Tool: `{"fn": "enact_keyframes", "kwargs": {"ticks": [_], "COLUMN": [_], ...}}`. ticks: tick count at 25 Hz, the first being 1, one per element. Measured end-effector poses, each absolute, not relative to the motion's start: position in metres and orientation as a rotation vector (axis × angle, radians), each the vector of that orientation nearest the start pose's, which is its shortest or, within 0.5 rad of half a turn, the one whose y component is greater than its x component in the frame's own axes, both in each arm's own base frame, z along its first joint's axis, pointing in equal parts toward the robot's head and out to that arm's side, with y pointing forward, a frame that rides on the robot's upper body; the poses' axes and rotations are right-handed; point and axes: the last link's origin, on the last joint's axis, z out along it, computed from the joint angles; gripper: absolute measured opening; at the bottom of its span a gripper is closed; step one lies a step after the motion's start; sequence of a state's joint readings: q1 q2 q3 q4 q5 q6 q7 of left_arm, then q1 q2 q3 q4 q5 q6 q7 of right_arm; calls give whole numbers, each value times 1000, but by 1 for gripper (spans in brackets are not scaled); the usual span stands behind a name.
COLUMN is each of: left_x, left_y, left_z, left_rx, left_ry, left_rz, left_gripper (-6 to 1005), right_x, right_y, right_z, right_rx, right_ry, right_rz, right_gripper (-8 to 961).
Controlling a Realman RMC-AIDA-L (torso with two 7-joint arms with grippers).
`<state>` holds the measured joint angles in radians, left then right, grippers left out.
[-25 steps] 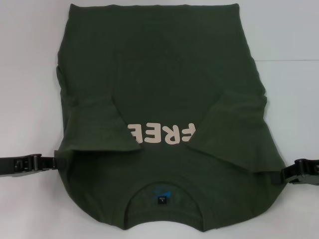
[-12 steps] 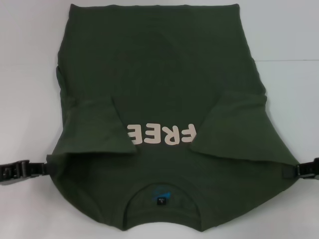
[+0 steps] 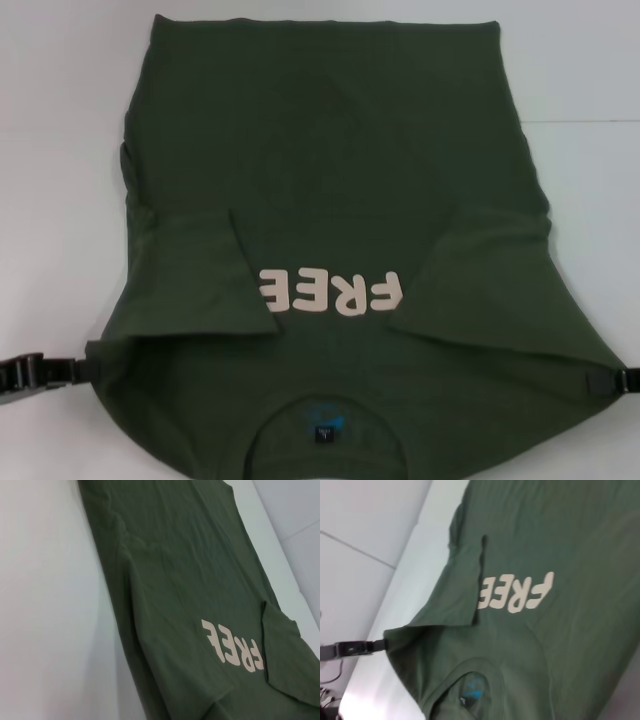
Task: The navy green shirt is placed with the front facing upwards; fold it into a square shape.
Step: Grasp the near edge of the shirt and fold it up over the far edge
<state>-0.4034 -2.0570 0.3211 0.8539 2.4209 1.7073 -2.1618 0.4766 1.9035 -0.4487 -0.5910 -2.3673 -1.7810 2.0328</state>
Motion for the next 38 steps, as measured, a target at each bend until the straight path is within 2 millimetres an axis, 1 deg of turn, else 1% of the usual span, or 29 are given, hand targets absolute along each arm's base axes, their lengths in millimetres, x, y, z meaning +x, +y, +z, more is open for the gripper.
{"fn": "enact_keyframes", "kwargs": {"ticks": [12,17,23,27,30,32,35,37,38], "left_x": [-348,-354,-354,-350,-344,-338,-330,-327,-327], "left_y": [252,255,259,262,265,267,272,275,275], "left_z": [54,55,63,63,59,54,51,53,53], "left_rx": [-2222,-2169,-2162,-2196,-2269,-2322,-2363,-2375,-2375], "left_ry": [-1911,-1903,-1866,-1828,-1798,-1778,-1751,-1734,-1734], "left_rz": [-512,-499,-484,-462,-417,-363,-310,-297,-297], "left_gripper": [86,87,88,88,89,323,470,568,587], "right_x": [337,339,339,338,339,339,340,340,340], "right_y": [260,259,259,260,260,260,260,260,261], "right_z": [60,59,57,56,57,58,59,59,59], "right_rx": [-2600,-2594,-2591,-2590,-2586,-2582,-2578,-2576,-2575], "right_ry": [1730,1730,1731,1730,1729,1728,1728,1727,1727], "right_rz": [490,484,485,487,489,491,492,492,491], "right_gripper": [46,46,45,45,45,45,45,45,45]}}
